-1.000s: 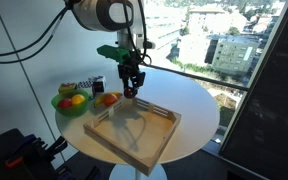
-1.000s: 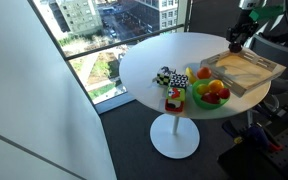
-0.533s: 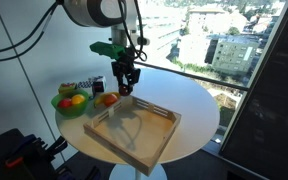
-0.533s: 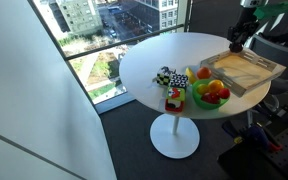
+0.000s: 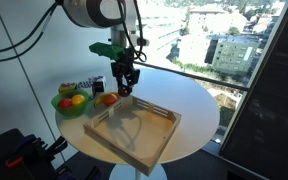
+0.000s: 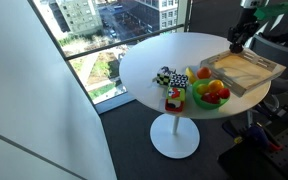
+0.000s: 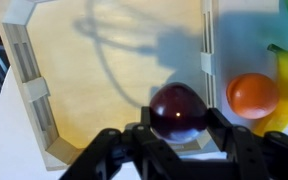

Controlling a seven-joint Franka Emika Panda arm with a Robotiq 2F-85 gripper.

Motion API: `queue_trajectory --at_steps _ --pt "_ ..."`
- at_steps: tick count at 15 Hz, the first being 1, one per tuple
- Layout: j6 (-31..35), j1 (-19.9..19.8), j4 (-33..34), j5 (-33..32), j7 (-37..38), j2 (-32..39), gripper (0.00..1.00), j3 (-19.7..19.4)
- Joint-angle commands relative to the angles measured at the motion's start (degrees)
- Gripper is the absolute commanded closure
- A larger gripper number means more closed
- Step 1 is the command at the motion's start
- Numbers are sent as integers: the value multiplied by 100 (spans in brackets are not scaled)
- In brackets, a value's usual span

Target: Remove the apple from the box and put it in the green bowl

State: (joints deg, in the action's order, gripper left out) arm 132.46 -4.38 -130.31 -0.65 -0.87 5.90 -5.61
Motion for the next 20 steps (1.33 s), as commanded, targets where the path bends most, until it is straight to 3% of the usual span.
queue_trajectory --at_steps 1,5,6,20 --pt "-15 -25 9 -4 2 -1 41 24" --pt "-15 -25 9 -4 2 0 41 24" --pt "-6 -18 3 0 -1 -27 66 32" --pt "-174 319 -30 -56 -105 -468 66 408"
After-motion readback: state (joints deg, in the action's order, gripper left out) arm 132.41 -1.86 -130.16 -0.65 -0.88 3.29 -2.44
